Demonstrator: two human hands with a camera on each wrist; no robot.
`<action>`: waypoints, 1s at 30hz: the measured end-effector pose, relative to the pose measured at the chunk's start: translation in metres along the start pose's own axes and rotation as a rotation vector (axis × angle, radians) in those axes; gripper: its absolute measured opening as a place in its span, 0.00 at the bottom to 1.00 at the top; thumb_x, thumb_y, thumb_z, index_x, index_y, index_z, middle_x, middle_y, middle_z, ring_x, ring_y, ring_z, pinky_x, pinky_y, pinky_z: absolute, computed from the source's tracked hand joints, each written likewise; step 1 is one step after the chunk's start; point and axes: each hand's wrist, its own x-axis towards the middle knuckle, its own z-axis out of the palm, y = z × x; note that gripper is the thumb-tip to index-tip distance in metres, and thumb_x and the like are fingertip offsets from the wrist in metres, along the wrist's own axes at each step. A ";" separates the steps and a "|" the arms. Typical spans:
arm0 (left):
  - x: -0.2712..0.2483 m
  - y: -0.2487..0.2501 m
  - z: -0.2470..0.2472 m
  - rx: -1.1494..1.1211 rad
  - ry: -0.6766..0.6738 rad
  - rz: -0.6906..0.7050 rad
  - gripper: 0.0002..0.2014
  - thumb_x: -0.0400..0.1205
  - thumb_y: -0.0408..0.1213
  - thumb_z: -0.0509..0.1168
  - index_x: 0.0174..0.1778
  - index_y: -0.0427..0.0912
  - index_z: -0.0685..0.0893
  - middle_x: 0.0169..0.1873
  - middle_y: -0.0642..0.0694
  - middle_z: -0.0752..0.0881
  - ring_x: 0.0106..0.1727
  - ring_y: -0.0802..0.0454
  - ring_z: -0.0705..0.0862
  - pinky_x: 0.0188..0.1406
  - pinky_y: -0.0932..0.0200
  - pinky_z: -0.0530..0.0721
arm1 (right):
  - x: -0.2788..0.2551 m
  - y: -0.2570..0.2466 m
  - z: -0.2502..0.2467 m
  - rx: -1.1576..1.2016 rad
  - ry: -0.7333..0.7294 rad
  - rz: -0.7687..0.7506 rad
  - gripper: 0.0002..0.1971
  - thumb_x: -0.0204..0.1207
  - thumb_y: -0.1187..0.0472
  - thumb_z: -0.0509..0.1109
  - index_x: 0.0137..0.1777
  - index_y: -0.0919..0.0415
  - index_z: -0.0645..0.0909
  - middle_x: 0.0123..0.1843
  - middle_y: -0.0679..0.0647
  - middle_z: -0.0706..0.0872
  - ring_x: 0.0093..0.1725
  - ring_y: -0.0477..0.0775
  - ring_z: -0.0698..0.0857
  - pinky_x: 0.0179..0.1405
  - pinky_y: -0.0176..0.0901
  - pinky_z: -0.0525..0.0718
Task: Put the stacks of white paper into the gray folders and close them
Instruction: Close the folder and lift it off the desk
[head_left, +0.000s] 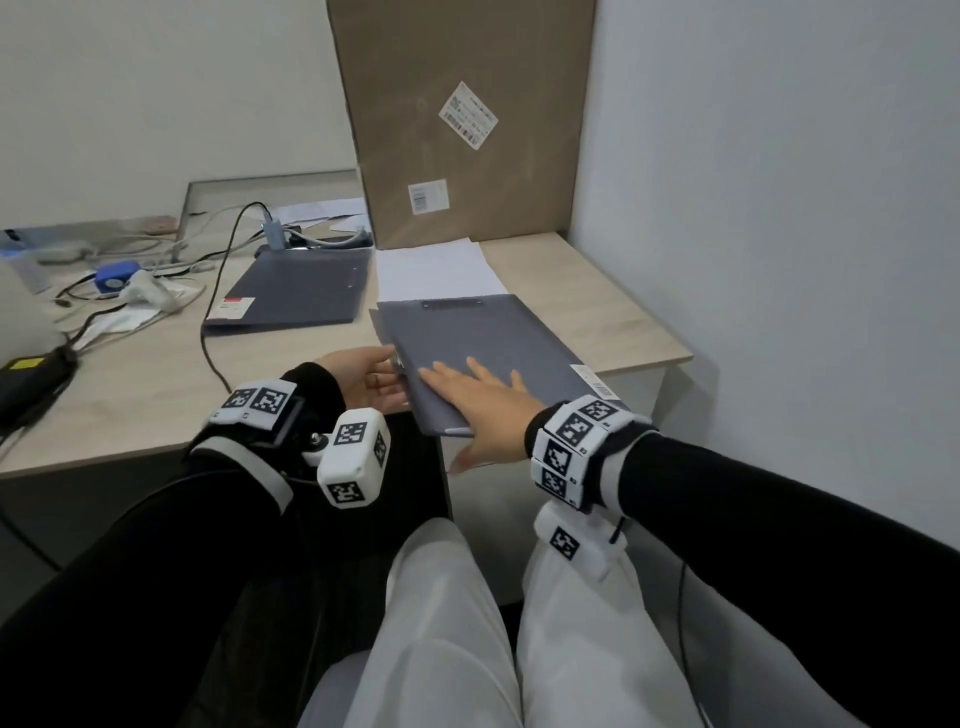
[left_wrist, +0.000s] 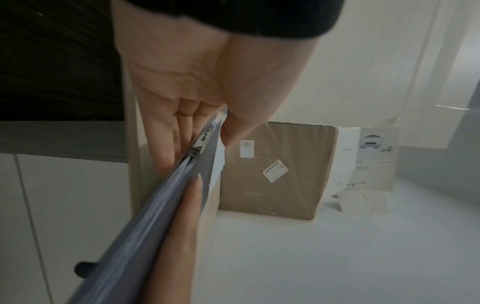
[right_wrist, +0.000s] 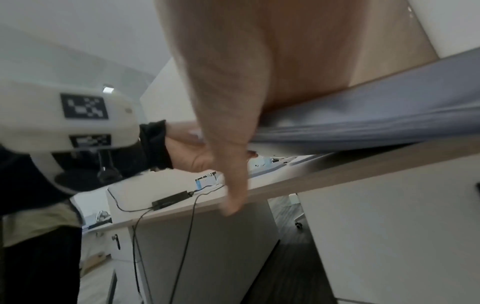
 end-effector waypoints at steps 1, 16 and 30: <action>-0.003 0.004 0.005 0.012 0.000 0.023 0.14 0.86 0.40 0.56 0.38 0.34 0.76 0.35 0.41 0.80 0.17 0.55 0.87 0.22 0.63 0.88 | -0.003 0.002 -0.003 0.002 0.077 0.004 0.44 0.76 0.58 0.70 0.84 0.49 0.44 0.87 0.45 0.48 0.86 0.58 0.47 0.79 0.74 0.52; -0.001 0.030 0.073 0.090 -0.098 0.110 0.13 0.85 0.46 0.58 0.46 0.38 0.76 0.47 0.40 0.82 0.43 0.47 0.83 0.43 0.53 0.83 | -0.033 0.052 -0.124 0.855 1.235 0.209 0.16 0.79 0.69 0.62 0.66 0.64 0.80 0.60 0.59 0.87 0.60 0.55 0.85 0.62 0.38 0.80; 0.044 0.014 0.149 -0.237 -0.371 0.081 0.09 0.87 0.32 0.53 0.46 0.38 0.78 0.43 0.42 0.83 0.38 0.49 0.88 0.29 0.57 0.90 | -0.012 0.159 -0.115 1.804 1.147 0.483 0.18 0.73 0.65 0.70 0.63 0.63 0.79 0.58 0.58 0.88 0.52 0.58 0.88 0.58 0.55 0.86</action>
